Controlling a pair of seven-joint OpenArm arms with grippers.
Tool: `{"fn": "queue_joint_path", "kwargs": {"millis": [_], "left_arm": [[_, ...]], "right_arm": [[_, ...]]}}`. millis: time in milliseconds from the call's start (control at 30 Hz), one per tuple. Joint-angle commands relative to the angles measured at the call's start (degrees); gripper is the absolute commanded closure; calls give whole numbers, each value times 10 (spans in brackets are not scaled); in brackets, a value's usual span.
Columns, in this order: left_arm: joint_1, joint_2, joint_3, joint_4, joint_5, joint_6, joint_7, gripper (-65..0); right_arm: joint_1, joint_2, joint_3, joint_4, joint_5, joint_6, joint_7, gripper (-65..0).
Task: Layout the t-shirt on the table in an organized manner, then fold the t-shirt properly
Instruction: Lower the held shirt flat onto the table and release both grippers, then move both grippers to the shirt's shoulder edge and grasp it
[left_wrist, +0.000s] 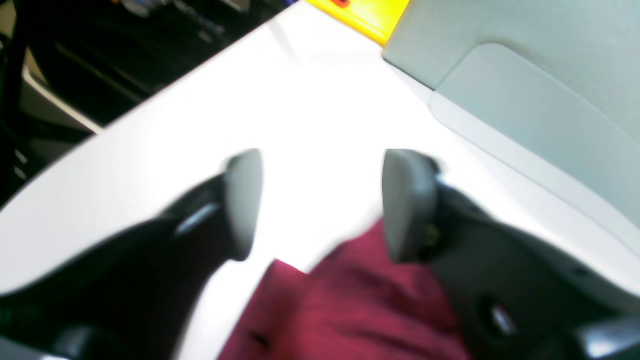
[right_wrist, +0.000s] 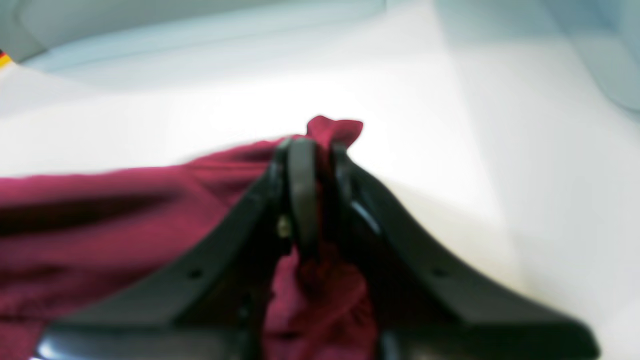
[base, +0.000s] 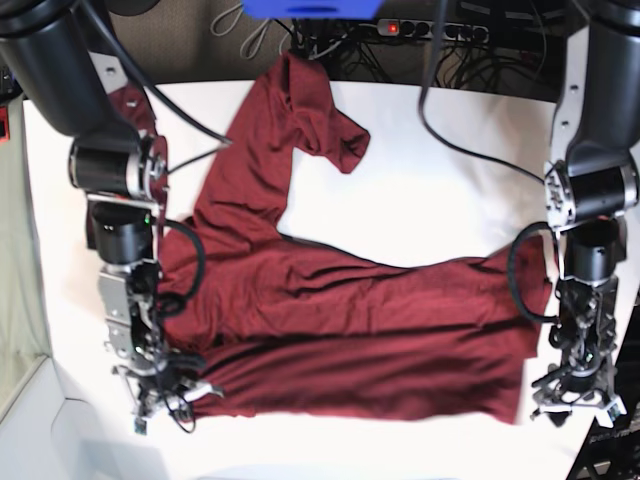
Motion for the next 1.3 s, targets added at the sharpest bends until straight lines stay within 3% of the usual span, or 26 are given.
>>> {"fn": "queue_joint_path", "kwargs": {"millis": [0, 167, 300, 400, 667, 833, 1267], "left_arm": [[-24, -6, 4, 7, -2, -2, -20, -451], [-20, -8, 10, 7, -3, -6, -19, -476], [11, -10, 9, 15, -3, -6, -18, -477], [67, -23, 7, 51, -5, -6, -18, -477], [280, -27, 3, 260, -6, -2, -18, -477], [394, -22, -42, 359, -6, -5, -18, -476], [438, 25, -33, 360, -2, -7, -18, -476]], "right_arm": [[21, 7, 1, 12, 6, -1, 21, -146], [0, 10, 1, 13, 4, -1, 20, -345], [-11, 14, 1, 14, 7, -1, 20, -400], [-35, 15, 2, 39, 7, -1, 19, -401], [-187, 14, 2, 272, 7, -1, 18, -401], [-270, 4, 3, 380, 7, -1, -5, -401], [-402, -15, 3, 520, 7, -1, -6, -401]]}}
